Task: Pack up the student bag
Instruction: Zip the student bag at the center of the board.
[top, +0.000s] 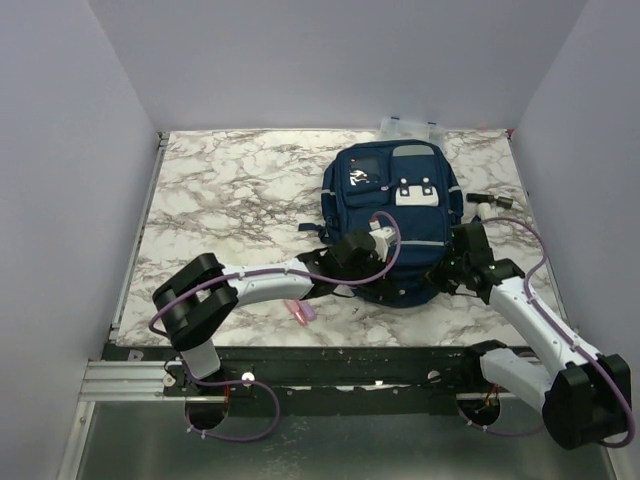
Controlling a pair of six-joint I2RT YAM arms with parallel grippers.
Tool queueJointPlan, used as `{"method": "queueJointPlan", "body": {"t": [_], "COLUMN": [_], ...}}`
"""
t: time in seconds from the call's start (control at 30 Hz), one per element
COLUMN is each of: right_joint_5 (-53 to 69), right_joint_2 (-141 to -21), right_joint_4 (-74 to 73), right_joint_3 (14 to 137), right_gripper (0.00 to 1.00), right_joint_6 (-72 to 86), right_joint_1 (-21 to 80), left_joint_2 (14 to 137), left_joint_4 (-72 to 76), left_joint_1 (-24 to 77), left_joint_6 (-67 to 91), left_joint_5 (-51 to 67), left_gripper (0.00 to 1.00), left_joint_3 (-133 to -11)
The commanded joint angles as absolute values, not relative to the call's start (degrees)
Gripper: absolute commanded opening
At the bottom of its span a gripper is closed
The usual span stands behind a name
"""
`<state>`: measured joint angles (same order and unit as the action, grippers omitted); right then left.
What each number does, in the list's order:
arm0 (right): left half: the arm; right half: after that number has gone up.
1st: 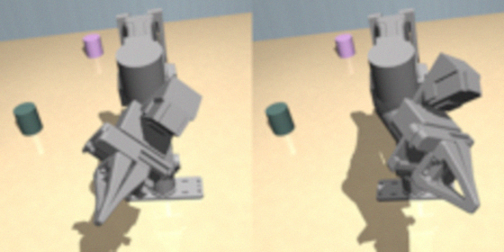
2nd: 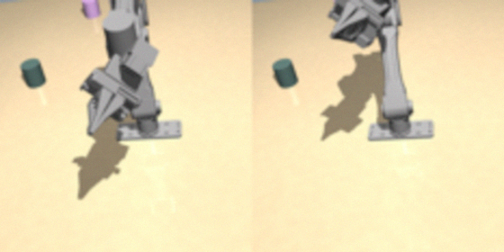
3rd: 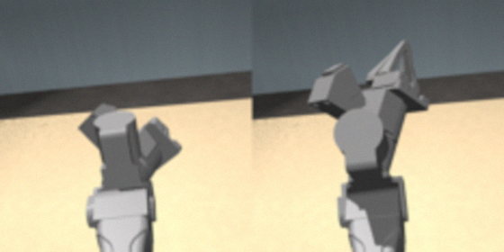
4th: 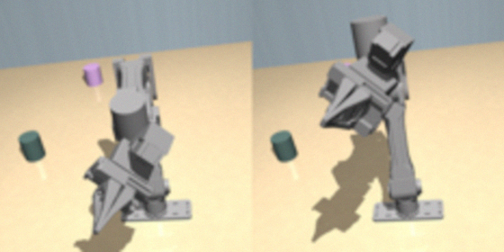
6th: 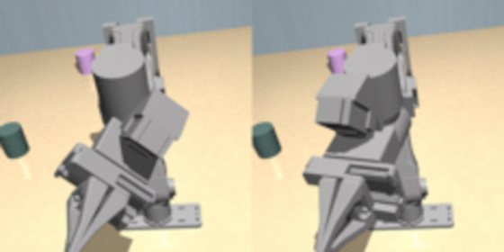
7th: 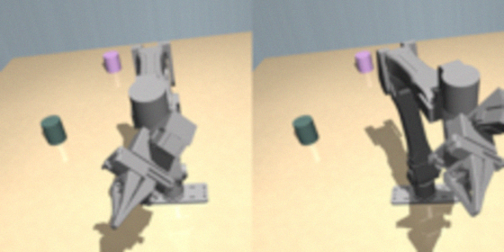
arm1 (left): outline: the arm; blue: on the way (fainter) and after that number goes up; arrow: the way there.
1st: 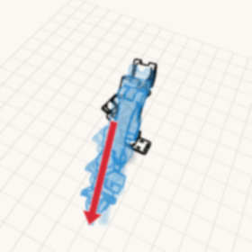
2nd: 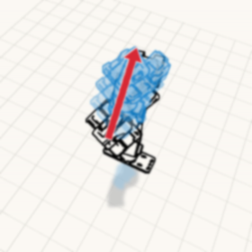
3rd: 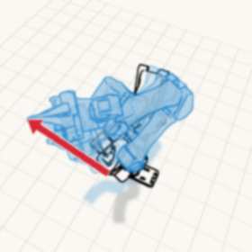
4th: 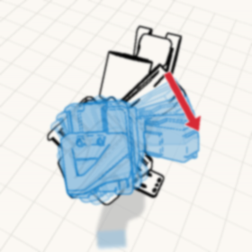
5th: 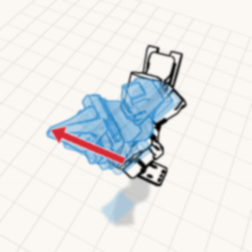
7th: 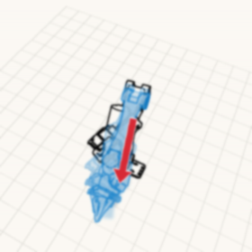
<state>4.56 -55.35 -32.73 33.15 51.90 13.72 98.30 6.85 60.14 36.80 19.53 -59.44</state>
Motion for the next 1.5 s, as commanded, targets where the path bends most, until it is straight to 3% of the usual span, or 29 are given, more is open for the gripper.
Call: {"method": "queueJointPlan", "body": {"t": [0.0,0.17,0.37,0.4,0.43,0.5,0.63,0.8,0.87,0.9,1.0,1.13,1.3,1.33,1.4,1.43,1.47], "right_joint_5": [-4.49,-4.39,-5.41,-4.3,-2.3,1.73,3.17,1.37,3.41,11.47,13.26,12.69,10.48,7.52,1.61,-1.14,-3.08], "right_joint_2": [-60.33,-62.81,-67.64,-68.41,-69.2,-70.4,-67.68,-58.73,-55.81,-52.12,-51.17,-52.52,-56.73,-57.22,-58.68,-59.39,-60.33], "right_joint_4": [-30.1,-29.17,-30.45,-31.44,-32.2,-34.44,-37.2,-43.75,-45.35,-44.25,-39.84,-32.01,-27.85,-29.32,-33.54,-35.49,-36.48], "right_joint_3": [39.89,42.51,46.78,47.72,48.14,48.94,47.62,47.21,45.58,40.57,37.39,35.33,32.64,32.9,34.29,35.22,36.41], "right_gripper": [0.0,0.0,0.0,0.07,0.23,0.42,0.62,0.7,0.73,0.73,0.73,0.71,0.55,0.44,0.09,0.01,0.0], "right_joint_6": [47.08,40.41,34.36,33.92,33.26,32.55,31.97,37.23,41.37,48.72,52.73,57.72,60.08,60.82,62.72,61.97,60.69], "right_joint_1": [12.82,9.67,9.67,9.67,9.67,9.75,9.7,9.84,9.84,9.91,9.93,9.93,9.92,9.93,9.91,9.91,9.93], "left_joint_2": [91.48,89.2,91.6,91.83,92.11,93.24,96.87,100.02,101.11,102.0,103.1,103.89,102.87,102.27,100.34,99.24,98.39], "left_joint_4": [6.0,3.61,4.52,5.05,5.96,7.08,8.36,10.02,10.68,12.66,13.18,13.19,13.18,13.21,13.18,13.22,13.19], "left_joint_1": [56.4,48.07,48.43,49.47,50.45,52.28,53.44,53.7,53.79,54.63,55.77,56.8,57.32,57.15,56.51,56.02,55.46], "left_joint_6": [35.71,30.89,31.25,32.15,32.83,33.9,36.85,38.1,38.52,40.44,40.57,41.59,40.69,40.61,40.77,40.67,40.12], "left_joint_5": [15.47,16.35,22.95,23.66,24.02,25.07,28.65,31.67,32.2,32.7,33.28,35.25,33.02,31.77,29.98,29.09,28.26], "left_gripper": [0.0,0.0,0.0,0.0,0.0,0.0,0.0,0.0,0.0,0.0,0.0,0.0,0.0,0.0,0.0,0.0,0.0], "left_joint_3": [-51.52,-45.81,-48.44,-49.34,-50.28,-52.76,-58.0,-60.63,-61.15,-61.08,-62.49,-63.46,-60.73,-59.64,-56.6,-55.34,-53.95]}}
